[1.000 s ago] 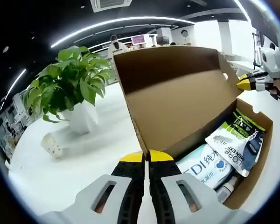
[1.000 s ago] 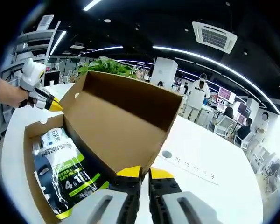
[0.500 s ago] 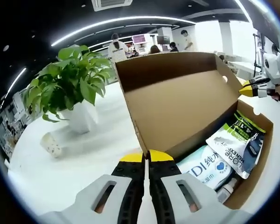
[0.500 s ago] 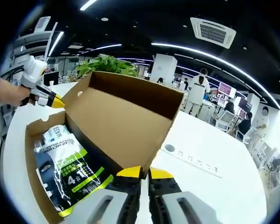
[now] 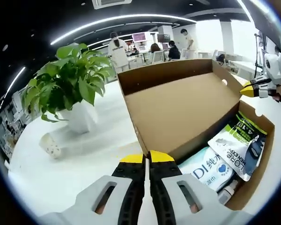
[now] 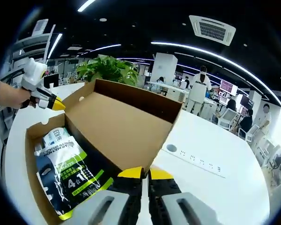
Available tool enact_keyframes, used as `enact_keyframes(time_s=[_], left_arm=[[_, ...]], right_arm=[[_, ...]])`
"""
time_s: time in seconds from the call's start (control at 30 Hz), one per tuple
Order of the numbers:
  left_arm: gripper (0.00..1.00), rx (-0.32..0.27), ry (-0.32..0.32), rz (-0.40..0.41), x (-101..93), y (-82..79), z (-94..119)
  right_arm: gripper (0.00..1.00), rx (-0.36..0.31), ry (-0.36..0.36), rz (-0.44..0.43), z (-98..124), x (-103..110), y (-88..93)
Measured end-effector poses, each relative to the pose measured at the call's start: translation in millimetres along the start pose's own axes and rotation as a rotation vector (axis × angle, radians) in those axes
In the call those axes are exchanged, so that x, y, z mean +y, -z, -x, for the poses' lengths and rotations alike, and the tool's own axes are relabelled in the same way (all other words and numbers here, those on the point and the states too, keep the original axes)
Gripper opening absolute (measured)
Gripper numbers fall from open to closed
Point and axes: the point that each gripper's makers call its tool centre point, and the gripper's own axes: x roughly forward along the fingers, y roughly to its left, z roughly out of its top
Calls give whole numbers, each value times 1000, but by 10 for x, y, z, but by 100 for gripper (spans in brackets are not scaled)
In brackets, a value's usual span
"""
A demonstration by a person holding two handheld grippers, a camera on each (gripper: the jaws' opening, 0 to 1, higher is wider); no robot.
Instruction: Operate the shoe box by opening the lid, removing the specified soft item, and placing it in the target area until the item is outside and the box remains undamaged.
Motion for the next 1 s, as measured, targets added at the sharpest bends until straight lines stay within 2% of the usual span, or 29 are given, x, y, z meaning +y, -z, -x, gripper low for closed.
enact_keyframes(time_s=[0.17,0.37,0.87,1.0], left_arm=[[0,12,0,-3,3,0,-21],[0,40,7,5,17,-5,-72],[0,157,39,42,27,19,-188],[0,171,40,48,24,26,-186]], right_arm=[[0,10,-3,-21,-29,-15,-2],[0,36,-14,-89,-80,-41,7],[0,133,-46,-182,-182,-78,49],[0,144,-53,-187,-184,-72,58]])
